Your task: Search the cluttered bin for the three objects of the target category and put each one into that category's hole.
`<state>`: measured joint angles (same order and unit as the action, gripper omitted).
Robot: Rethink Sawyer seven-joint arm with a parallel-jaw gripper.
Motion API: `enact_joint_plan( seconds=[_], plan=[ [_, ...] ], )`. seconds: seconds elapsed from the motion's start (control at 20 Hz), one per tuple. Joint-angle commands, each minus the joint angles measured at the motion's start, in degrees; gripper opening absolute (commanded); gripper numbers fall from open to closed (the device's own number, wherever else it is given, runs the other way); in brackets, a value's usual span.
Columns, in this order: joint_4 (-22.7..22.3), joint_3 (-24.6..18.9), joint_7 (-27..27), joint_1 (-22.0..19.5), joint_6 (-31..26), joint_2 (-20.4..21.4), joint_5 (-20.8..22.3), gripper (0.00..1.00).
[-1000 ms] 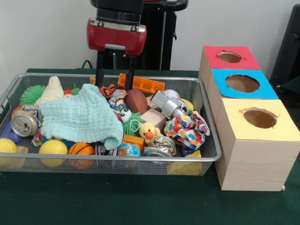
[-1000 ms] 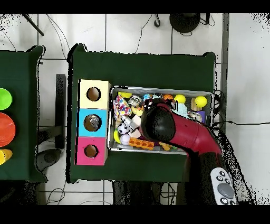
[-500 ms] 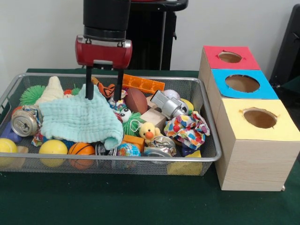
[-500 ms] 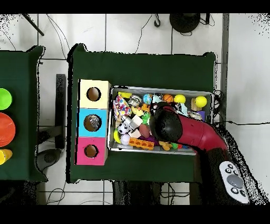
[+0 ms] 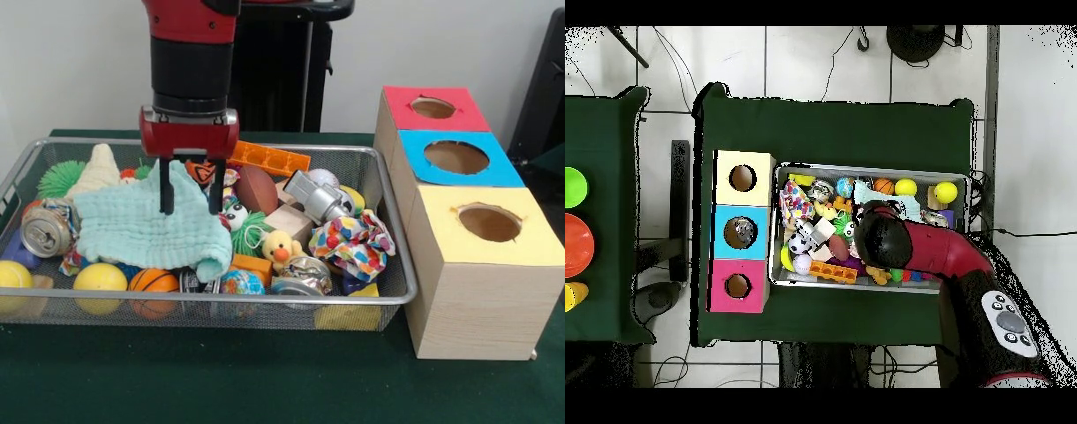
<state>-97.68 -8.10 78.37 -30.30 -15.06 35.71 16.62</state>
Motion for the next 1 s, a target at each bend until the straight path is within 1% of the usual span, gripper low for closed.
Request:
enact_joint_plan(
  seconds=[0.05,0.4,0.75,0.8,0.95,1.0],
  plan=[
    [3.91,-7.08,-3.6,-1.93,2.97,-6.07,8.7,1.0],
    [2.87,-5.5,-1.37,-1.85,2.92,-5.85,12.42,1.0],
    [2.74,-5.92,-0.8,-2.14,3.7,-5.57,13.94,1.0],
    [2.59,-6.66,-0.81,-2.56,4.39,-5.43,14.57,0.0],
    [2.29,-7.2,-0.59,-2.7,5.69,-4.97,15.09,0.0],
    [2.71,-6.3,-0.23,-1.64,4.76,-4.78,14.97,0.0]
  ],
)
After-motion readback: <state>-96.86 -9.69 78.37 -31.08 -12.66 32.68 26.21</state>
